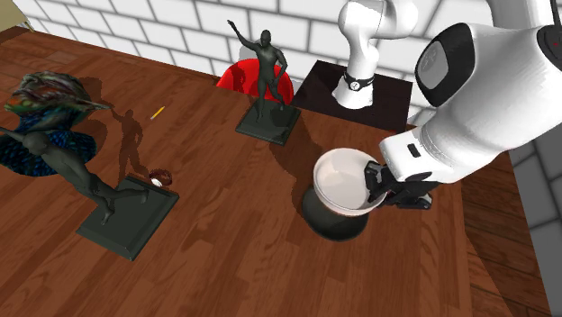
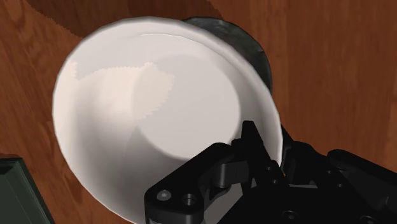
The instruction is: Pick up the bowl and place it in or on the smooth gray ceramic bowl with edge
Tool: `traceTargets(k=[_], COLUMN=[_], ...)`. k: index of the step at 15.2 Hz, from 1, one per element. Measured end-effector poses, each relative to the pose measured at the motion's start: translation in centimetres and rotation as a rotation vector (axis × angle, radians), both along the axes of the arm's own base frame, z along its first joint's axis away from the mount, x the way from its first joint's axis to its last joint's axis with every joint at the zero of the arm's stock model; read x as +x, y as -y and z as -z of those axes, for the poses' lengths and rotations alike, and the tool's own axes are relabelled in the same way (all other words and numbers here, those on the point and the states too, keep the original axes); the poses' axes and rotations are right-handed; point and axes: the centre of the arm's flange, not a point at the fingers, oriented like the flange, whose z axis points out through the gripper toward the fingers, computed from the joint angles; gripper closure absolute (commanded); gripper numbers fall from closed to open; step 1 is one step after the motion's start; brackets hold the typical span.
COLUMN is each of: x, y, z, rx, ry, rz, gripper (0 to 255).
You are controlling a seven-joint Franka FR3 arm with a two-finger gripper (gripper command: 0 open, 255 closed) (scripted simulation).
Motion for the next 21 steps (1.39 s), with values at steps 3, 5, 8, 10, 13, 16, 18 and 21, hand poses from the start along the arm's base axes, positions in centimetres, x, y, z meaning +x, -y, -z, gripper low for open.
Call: traceTargets(k=[3, 5, 8, 10, 13, 16, 18, 21], x=[0.0, 0.1, 0.1, 0.2, 0.2, 0.1, 0.1, 0.1], y=[0.0, -0.2, -0.2, -0.3, -0.1, -0.1, -0.1, -0.1], z=[1.6, 2.7, 4.3, 5.3, 6.9, 7.3, 7.4, 7.4], rx=[0.0, 0.0, 0.0, 0.0, 0.0, 0.0, 0.0, 0.0], ry=[0.0, 0.0, 0.0, 0.0, 0.0, 0.0, 0.0, 0.0], rz=[0.001, 0.001, 0.001, 0.001, 0.001, 0.001, 0.001, 0.001], gripper=[255, 255, 255, 255, 255, 255, 255, 0])
